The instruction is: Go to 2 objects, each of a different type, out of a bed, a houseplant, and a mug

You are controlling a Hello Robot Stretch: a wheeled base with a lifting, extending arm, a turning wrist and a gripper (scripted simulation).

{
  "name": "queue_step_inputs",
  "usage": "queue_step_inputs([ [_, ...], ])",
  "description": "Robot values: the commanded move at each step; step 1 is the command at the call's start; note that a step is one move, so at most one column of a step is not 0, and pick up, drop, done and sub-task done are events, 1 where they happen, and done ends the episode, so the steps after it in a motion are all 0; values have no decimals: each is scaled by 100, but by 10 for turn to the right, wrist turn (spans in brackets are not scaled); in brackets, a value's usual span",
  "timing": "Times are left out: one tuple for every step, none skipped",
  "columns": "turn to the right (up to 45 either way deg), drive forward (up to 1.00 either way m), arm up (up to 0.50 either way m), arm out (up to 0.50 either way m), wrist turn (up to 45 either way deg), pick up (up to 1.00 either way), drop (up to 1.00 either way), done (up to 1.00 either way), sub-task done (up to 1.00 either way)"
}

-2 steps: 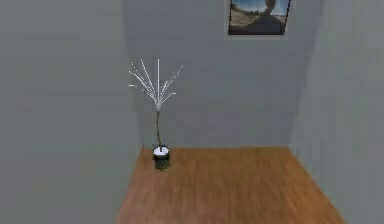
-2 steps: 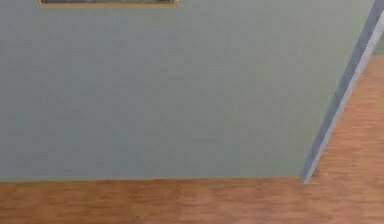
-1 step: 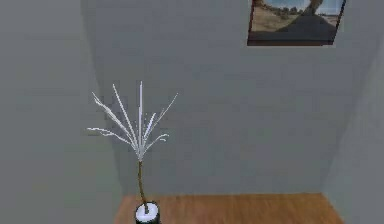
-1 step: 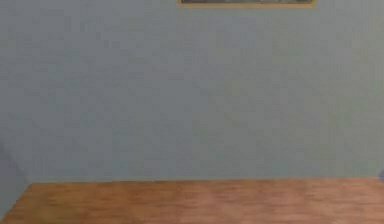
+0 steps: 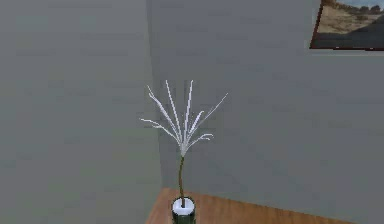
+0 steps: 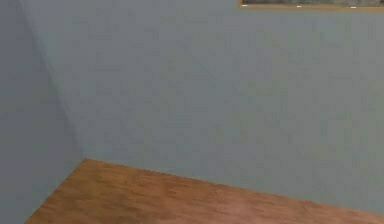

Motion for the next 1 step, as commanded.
queue_step_inputs([
  [0, 0, 0, 0, 0, 0, 0, 100, 0],
])
